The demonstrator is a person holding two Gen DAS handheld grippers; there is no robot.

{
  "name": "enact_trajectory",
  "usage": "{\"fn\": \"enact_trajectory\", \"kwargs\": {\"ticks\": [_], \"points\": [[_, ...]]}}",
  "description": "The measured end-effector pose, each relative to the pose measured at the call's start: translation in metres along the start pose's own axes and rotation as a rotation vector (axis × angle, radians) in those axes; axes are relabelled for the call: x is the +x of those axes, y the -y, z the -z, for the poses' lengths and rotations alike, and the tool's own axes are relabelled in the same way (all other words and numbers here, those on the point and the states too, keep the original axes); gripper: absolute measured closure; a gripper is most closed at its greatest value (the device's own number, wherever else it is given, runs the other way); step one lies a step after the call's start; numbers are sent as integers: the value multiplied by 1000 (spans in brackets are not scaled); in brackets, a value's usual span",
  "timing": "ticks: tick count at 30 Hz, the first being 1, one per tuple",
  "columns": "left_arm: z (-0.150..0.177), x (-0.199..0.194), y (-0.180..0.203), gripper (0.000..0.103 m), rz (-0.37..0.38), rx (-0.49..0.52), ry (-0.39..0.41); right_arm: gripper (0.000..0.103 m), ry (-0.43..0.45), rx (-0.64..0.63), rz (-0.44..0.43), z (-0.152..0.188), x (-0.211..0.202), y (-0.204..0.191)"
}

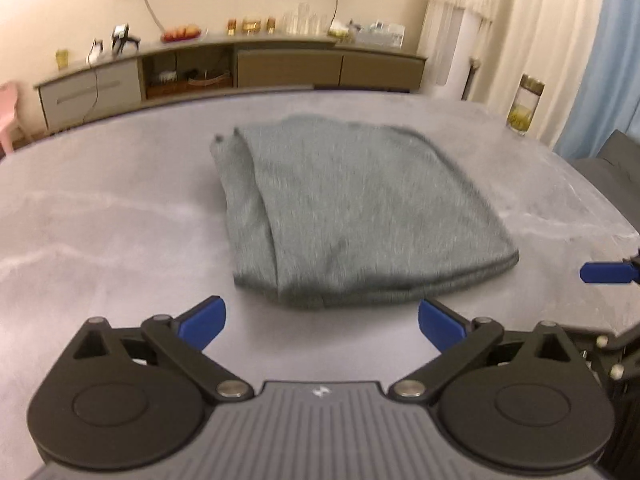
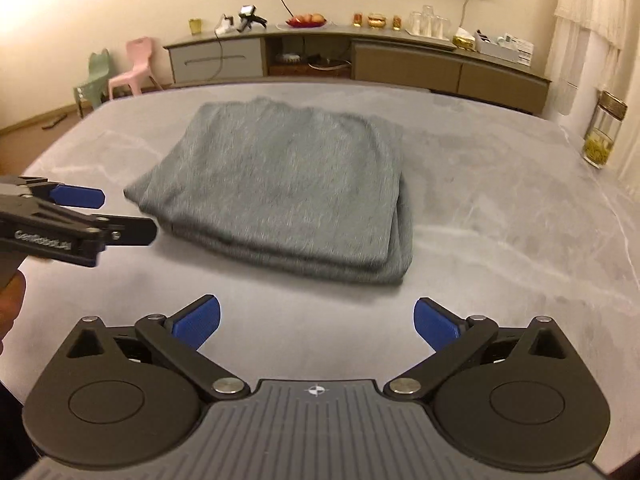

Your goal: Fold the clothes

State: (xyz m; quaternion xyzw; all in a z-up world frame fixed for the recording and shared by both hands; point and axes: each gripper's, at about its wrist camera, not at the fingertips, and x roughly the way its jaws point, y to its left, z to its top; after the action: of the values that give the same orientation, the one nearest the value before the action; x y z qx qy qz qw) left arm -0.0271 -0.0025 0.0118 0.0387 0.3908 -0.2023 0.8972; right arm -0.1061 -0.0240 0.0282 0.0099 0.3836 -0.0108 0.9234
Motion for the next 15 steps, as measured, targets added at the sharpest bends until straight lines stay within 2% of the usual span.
{"fn": "enact_trajectory", "kwargs": {"ticks": [8,15], "points": [[18,3,26,0,46,-2,-23,1,27,-32,31,19,-12,-17],[27,2,38,0,11,-10,-17,1,33,-54,42,33,-17,-20]]}}
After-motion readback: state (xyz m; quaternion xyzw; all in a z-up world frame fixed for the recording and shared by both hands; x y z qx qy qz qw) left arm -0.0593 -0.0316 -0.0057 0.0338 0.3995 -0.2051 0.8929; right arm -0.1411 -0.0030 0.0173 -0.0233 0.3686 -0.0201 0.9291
